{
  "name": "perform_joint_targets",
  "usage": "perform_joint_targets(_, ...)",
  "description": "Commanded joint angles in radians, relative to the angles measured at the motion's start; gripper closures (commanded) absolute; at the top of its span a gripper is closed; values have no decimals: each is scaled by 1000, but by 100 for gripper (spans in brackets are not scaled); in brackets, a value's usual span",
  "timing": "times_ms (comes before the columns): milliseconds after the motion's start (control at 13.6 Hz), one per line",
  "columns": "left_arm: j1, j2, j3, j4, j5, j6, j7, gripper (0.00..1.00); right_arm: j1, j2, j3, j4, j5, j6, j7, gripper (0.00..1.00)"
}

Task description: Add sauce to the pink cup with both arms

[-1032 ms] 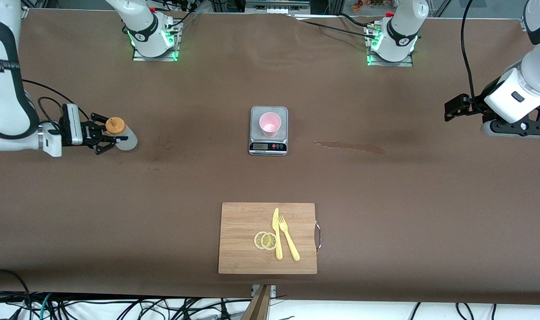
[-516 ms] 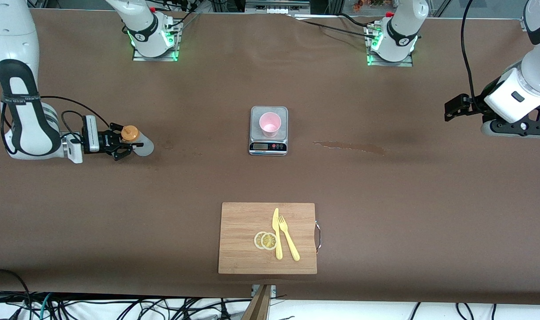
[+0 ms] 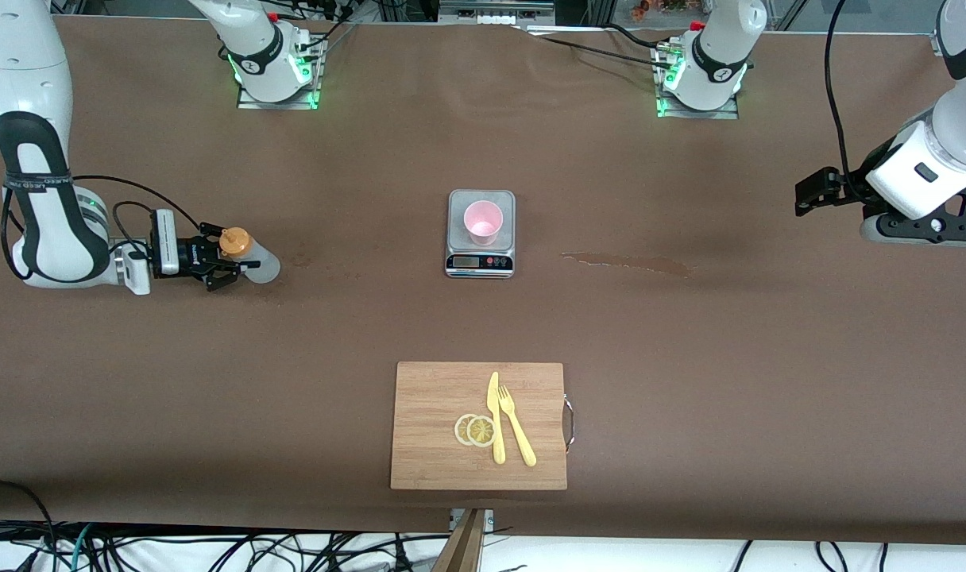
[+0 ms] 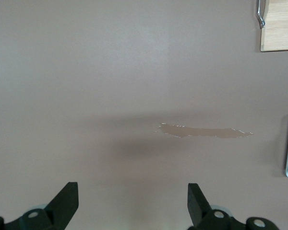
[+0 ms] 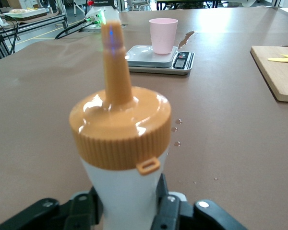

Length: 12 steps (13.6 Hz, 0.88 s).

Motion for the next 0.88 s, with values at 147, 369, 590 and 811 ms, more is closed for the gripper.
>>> perform_joint_targets(147,8,-14,-9,2,-11,-20,13,0,-66,0,20,29,-20,-37,-16,0)
perform_joint_targets(369,8,-16,-4,2,-11,-22,16,0,-104,-31,18,67,-129,-71,-2,0)
perform_joint_targets(590,8,-16,-5,2,-11,-22,13,0,-124,-135,18,72,-271,-69,102,0)
perform_joint_targets(811,8,-16,-5,2,-11,-22,14,0,-124,-287,26,67,-402,-63,319,0)
